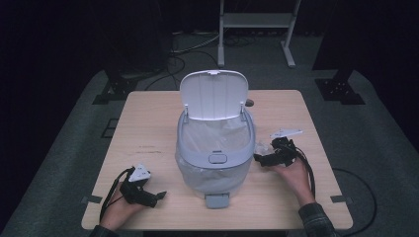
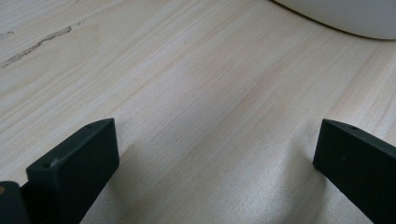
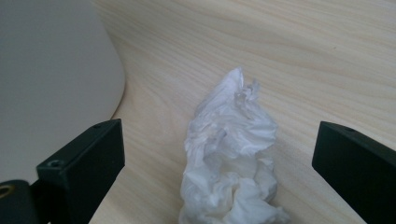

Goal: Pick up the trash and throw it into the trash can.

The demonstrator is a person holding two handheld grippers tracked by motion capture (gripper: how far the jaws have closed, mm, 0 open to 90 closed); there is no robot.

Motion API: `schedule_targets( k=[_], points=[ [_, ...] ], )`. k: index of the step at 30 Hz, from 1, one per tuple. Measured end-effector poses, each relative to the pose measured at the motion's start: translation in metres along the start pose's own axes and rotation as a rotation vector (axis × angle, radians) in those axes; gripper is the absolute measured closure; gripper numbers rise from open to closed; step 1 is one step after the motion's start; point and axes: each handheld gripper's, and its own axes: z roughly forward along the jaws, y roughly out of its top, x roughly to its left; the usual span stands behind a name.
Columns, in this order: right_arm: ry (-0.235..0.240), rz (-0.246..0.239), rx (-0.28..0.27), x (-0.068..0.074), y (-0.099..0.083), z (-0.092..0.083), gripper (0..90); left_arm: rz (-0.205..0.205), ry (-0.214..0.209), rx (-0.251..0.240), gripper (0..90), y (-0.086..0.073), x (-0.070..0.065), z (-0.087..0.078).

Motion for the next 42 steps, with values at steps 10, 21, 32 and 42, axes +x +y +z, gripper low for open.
schedule_targets(
  k=[10,21,32,42],
  points=[
    [-0.02,0.013,0.03,-0.005,-0.003,0.014,5.2,0.002,-0.001,0.0,0.0,0.0,0.0,0.0],
    [-0.013,0.001,0.065,-0.004,-0.007,0.024,13.5,0.004,-0.002,-0.001,0.0,0.0,0.0,0.0],
    [-0.009,-0.009,0.09,-0.005,-0.01,0.024,34.9,0.005,-0.004,-0.001,0.0,0.0,0.0,0.0],
    [-0.004,-0.056,0.087,-0.001,-0.01,0.022,53.8,0.005,-0.004,-0.001,0.0,0.0,0.0,0.0]
  ],
)
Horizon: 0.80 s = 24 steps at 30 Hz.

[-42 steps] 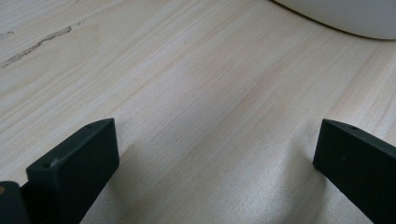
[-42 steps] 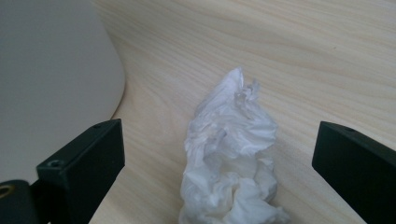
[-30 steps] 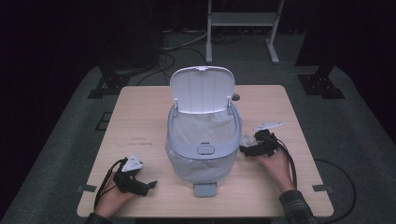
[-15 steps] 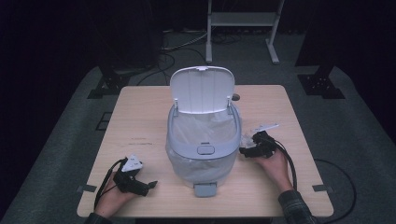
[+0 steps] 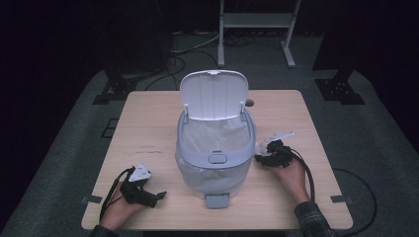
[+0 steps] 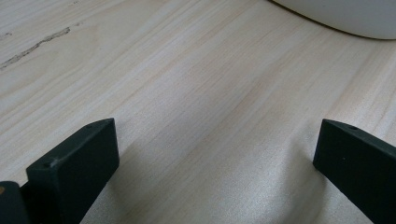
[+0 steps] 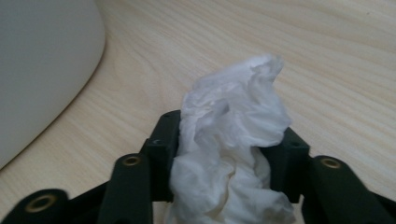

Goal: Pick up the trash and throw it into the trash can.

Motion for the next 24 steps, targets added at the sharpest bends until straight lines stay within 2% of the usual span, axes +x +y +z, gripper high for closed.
schedule_targets(
  k=[7,24],
  points=[
    [0.027,-0.005,0.003,0.0,0.0,-0.004,58.7,0.002,0.0,0.0,0.0,0.0,0.0,0.0],
    [0.074,-0.018,-0.022,0.003,0.004,-0.025,59.4,0.003,-0.001,0.0,0.0,0.0,0.0,0.0]
  ],
)
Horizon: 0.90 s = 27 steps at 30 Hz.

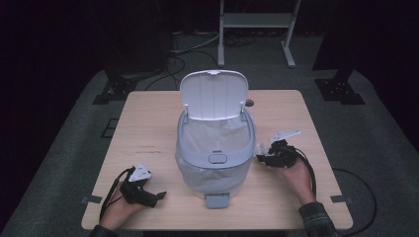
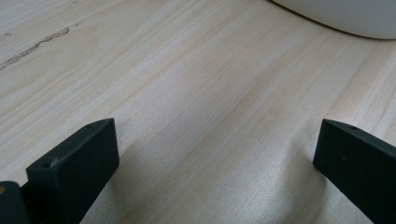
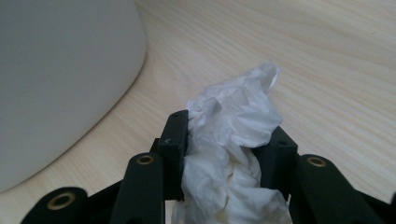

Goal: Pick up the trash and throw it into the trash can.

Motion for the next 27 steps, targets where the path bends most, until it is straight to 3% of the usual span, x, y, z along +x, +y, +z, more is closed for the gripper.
schedule_targets(
  k=[13,16,27],
  points=[
    [0.039,-0.027,-0.04,0.0,0.006,-0.022,59.8,-0.001,-0.002,-0.001,0.0,0.0,0.0,0.0],
    [0.065,-0.01,-0.066,-0.001,0.007,-0.028,60.0,0.0,-0.003,0.0,0.0,0.0,0.0,0.0],
    [0.099,-0.03,-0.121,-0.001,0.018,-0.054,60.5,0.0,-0.003,0.0,0.0,0.0,0.0,0.0]
  ],
)
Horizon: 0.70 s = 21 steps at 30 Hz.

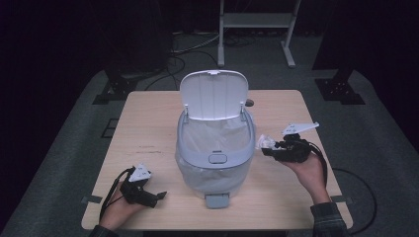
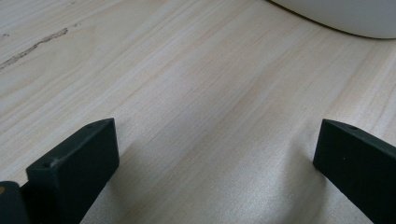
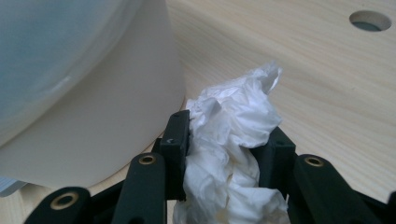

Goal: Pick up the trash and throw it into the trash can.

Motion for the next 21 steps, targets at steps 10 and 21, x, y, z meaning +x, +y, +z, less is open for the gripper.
schedule_targets(
  k=[10,21],
  points=[
    [0.031,-0.022,-0.025,-0.001,0.008,-0.014,60.5,0.0,0.0,0.0,0.0,0.0,0.0,0.0],
    [0.049,-0.046,-0.058,0.006,0.019,-0.026,60.6,0.001,-0.001,-0.001,0.0,0.0,0.0,0.0]
  ],
)
